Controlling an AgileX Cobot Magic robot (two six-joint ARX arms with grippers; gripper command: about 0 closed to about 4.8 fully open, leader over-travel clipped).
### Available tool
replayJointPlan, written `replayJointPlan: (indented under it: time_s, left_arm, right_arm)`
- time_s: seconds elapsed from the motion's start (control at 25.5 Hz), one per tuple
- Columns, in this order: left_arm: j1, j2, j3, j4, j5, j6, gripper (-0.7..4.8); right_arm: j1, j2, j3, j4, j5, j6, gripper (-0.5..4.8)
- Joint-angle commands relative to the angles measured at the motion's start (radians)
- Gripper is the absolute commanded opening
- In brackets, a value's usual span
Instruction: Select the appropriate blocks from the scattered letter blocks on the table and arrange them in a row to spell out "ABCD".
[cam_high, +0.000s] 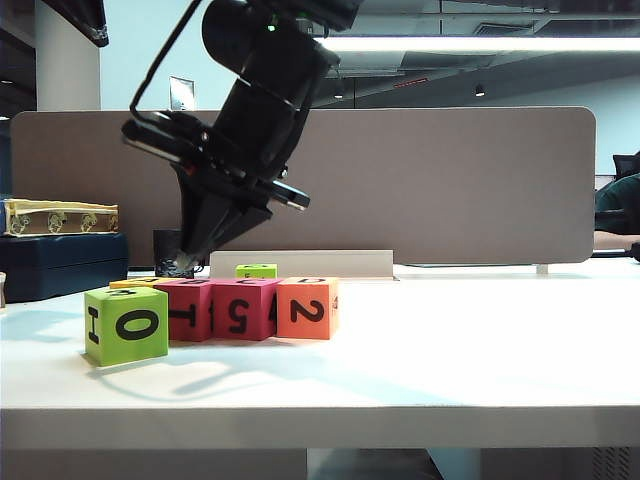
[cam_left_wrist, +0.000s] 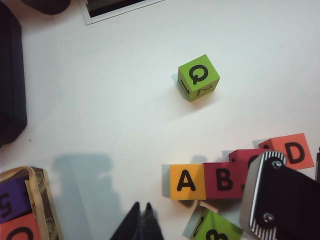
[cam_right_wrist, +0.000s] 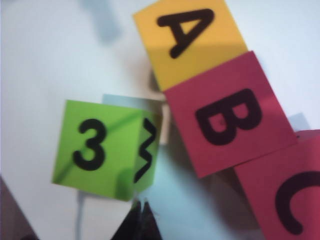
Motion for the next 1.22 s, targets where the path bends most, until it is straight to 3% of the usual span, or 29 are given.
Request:
replayJointPlan:
  time_s: [0.04, 0.51, 1.22]
  left_arm:
    - [0.000, -0.005, 0.003, 0.006, 0.006, 0.000, -0.06]
    - [-0.001, -0.005, 0.003, 0.007, 0.029, -0.001, -0.06]
    - [-0.001, -0.005, 0.003, 0.007, 0.042, -0.001, -0.06]
  right_arm:
    - [0.003, 0.009, 0.003, 0.018, 0.011, -0.003, -0.02]
    - [0.003, 0.052, 0.003, 0.082, 0.021, -0.003, -0.02]
    - [-0.027, 0.065, 0.003, 0.140, 0.130, -0.003, -0.02]
